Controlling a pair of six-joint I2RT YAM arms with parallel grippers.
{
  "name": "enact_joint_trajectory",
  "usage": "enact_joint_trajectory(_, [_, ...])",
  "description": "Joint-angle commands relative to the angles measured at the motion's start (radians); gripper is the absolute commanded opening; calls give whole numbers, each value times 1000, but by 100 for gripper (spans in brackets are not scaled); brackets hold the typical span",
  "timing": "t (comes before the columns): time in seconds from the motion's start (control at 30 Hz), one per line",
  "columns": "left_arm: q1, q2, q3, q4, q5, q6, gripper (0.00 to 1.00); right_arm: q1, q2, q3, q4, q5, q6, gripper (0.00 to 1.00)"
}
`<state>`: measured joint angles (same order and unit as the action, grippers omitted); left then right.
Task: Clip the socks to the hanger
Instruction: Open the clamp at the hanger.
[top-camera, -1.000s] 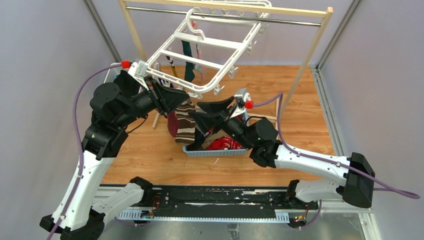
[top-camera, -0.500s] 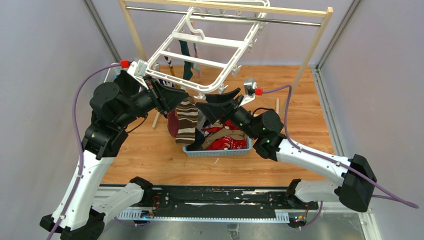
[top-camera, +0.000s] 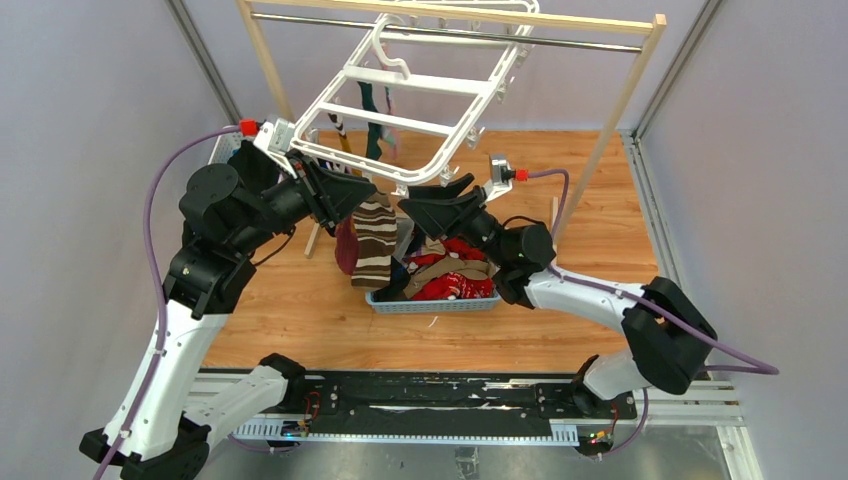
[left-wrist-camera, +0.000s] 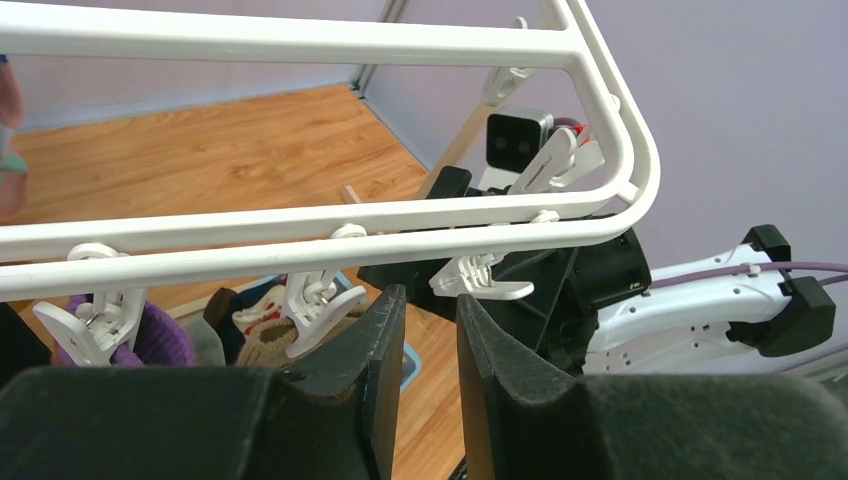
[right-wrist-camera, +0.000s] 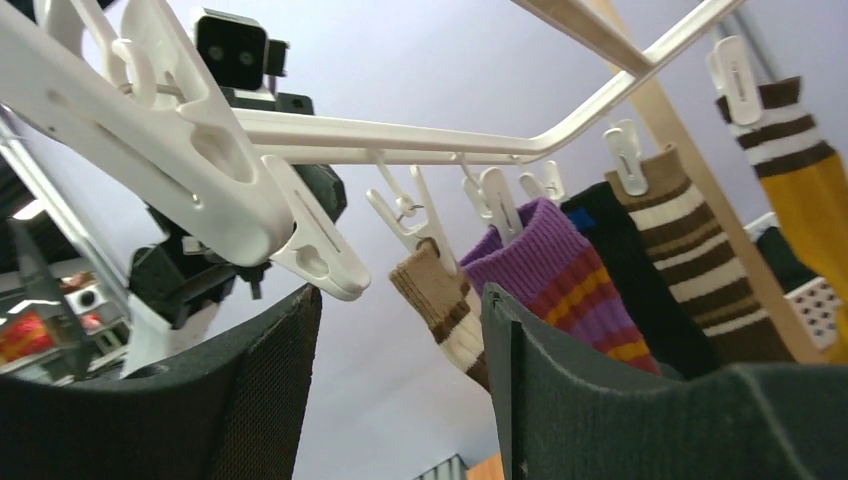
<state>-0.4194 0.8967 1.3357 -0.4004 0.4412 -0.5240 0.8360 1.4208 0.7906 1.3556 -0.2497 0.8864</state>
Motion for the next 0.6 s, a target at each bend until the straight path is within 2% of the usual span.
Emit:
enact_joint_trajectory(0.0, [2,2,35,-12,-3,22,29,-23,35,17,240,-85,141,60])
enact_joint_trajectory(0.23, [2,2,34,-15,2,21,29,-24,33,40,240,-113,164,56])
enact_joint_trajectory(0.57, [2,1,40,-18,3,23,29,-26,92,102,240,-134,215,46])
